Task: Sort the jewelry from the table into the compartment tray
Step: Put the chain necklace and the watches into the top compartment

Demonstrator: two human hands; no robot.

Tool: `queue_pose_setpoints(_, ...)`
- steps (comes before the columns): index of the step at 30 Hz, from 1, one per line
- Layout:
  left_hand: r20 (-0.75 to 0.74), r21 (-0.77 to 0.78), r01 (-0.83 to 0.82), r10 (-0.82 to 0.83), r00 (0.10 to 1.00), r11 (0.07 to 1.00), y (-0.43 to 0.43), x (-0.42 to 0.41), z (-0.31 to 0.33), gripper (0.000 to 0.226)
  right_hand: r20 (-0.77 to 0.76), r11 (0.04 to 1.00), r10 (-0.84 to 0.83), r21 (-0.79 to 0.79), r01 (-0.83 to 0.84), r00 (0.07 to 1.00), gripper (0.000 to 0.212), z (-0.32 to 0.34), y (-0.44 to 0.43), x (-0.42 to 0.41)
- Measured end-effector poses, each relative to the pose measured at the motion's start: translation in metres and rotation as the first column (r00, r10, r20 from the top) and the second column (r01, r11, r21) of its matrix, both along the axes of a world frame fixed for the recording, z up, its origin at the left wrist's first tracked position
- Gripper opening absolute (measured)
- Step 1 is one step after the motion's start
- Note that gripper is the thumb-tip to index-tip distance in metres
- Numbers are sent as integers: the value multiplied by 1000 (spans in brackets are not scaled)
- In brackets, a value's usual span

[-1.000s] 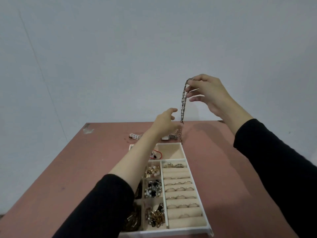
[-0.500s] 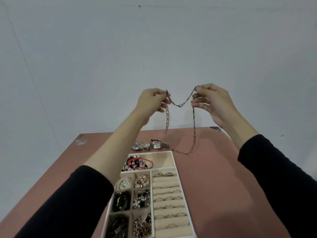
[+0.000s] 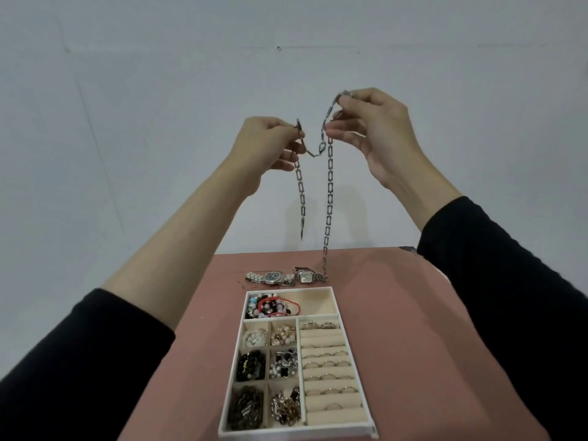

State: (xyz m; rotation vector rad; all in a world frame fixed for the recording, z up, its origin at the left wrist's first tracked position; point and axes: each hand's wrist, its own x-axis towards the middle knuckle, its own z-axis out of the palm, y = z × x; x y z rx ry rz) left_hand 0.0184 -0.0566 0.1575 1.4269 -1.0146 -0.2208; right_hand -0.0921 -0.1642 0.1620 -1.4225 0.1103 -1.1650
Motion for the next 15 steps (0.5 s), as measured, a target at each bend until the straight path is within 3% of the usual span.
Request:
queue_pose_setpoints(7,-119,136,15,1,993,991,19,16,-55,7,-35,996,73,-46,-75,997,7,8,22,13)
queue_pose_setpoints(15,-203,270,135,-81,976,953,28,18,-104,13,-223,988,38,-137,-70,974,9,-10,34,17)
